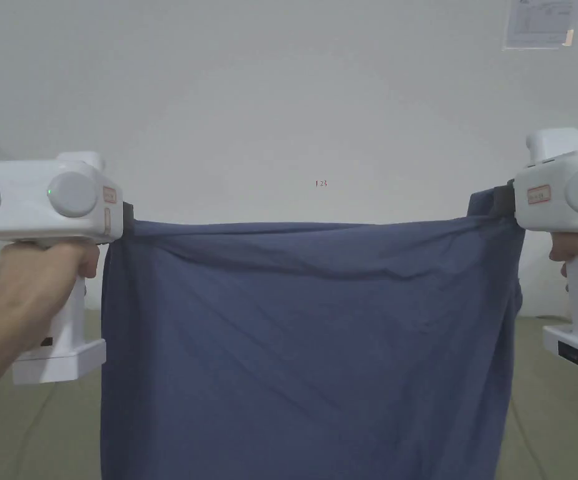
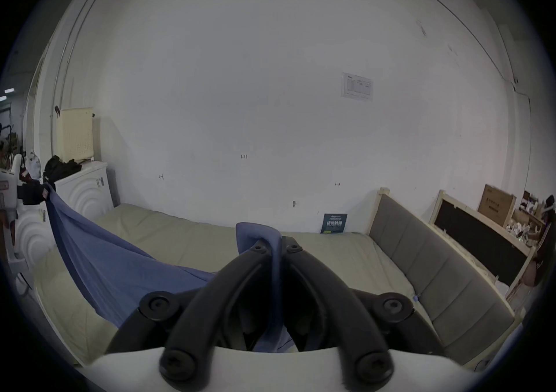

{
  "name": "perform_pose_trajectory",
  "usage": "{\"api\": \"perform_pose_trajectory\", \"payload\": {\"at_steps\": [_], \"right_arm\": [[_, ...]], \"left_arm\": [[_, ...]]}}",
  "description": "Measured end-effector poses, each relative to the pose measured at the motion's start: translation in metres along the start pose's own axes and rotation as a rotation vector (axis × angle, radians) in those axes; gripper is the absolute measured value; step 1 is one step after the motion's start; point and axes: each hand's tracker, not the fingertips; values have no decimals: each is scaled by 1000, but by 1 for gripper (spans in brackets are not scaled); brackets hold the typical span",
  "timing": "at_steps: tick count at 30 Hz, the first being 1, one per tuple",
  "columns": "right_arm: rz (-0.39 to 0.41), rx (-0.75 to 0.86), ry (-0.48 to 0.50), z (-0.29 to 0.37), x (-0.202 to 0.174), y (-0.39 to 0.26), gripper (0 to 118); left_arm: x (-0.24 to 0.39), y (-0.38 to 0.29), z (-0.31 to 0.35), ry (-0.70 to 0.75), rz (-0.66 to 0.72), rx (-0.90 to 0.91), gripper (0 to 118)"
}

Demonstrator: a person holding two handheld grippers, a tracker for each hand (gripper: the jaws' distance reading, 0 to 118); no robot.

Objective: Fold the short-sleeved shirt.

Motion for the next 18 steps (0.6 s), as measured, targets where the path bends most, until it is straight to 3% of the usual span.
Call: {"api": "perform_pose_trajectory", "payload": {"at_steps": [4,18], "right_arm": [[42,3,-29,-40,-3,21,4],[69,4,-91,-176,2,64,4]], "left_arm": [[10,17,-33,30,-24,13,6],[53,50,-154,81,-13,20,6]]}}
